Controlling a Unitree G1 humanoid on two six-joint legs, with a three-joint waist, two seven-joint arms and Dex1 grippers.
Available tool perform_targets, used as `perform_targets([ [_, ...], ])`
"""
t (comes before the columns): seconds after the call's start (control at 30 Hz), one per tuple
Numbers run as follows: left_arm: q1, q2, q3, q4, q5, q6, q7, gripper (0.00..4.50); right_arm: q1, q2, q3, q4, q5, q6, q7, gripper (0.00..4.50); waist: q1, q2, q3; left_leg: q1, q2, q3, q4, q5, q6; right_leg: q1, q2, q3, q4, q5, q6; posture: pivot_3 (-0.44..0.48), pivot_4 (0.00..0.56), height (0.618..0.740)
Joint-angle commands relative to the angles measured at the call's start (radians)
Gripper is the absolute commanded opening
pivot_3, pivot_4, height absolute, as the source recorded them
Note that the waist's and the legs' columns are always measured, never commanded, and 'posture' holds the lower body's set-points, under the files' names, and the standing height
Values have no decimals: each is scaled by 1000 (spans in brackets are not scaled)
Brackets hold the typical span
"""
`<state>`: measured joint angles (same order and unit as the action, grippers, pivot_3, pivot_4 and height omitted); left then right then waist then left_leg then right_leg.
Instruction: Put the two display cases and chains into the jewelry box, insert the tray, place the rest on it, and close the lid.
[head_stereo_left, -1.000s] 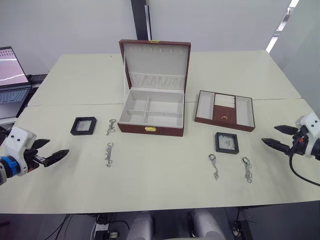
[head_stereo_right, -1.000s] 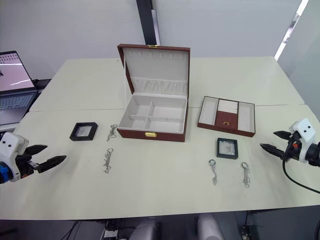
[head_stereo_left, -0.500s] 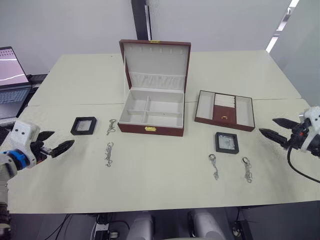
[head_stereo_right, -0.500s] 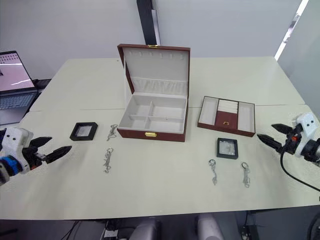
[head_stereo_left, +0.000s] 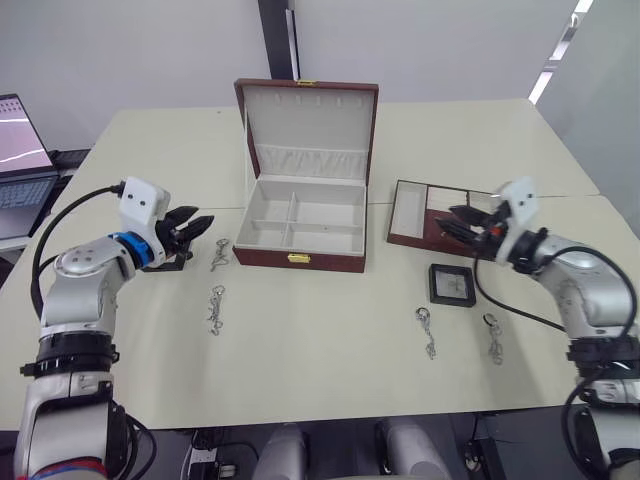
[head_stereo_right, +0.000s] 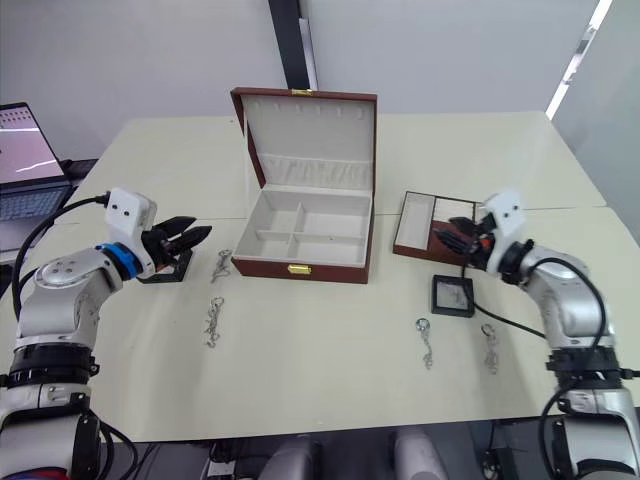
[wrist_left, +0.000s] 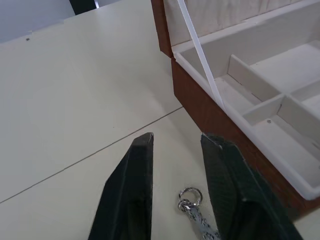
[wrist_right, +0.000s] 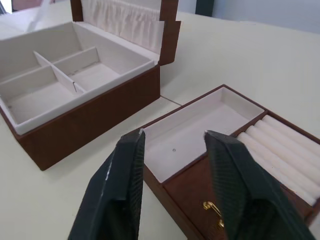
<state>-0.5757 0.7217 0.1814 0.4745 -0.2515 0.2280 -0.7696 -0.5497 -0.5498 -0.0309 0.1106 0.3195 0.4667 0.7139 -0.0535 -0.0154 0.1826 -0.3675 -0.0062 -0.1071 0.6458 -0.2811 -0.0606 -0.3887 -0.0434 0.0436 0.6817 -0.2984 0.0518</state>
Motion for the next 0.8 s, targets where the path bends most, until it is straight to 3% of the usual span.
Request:
perform_targets([
  [0.03,-51,-4,-6,88,46,-67,40,478,-77,44,57,50,-81,-25,-62,1047,-1,0,0,0,0,0,0,0,0,0,0,0,0,0,0,0,150,740],
  [0.1,-81,-18,-21,149,70,-89,53,0,-102,75,97,83,-118,-32,-75,547,-2,0,0,0,0,0,0,0,0,0,0,0,-1,0,0,0,150,740],
  [0.2,-121,-46,-66,255,118,-142,51,0,-120,114,145,120,-159,-30,-82,31,0,0,0,-2,-1,-1,0,0,0,-1,-1,-1,-1,0,0,0,150,740],
  [0.47,-174,-134,-112,330,138,-183,5,0,-148,193,194,179,-195,-25,-71,31,-3,0,0,-3,-1,-2,1,0,0,-1,-1,-2,0,0,0,0,150,740],
  [0.8,-64,-140,-141,106,100,-72,-141,0,-163,257,213,190,-201,-40,-26,31,-11,0,0,-3,-2,-1,1,1,-1,-2,-2,-1,0,0,0,0,150,740],
])
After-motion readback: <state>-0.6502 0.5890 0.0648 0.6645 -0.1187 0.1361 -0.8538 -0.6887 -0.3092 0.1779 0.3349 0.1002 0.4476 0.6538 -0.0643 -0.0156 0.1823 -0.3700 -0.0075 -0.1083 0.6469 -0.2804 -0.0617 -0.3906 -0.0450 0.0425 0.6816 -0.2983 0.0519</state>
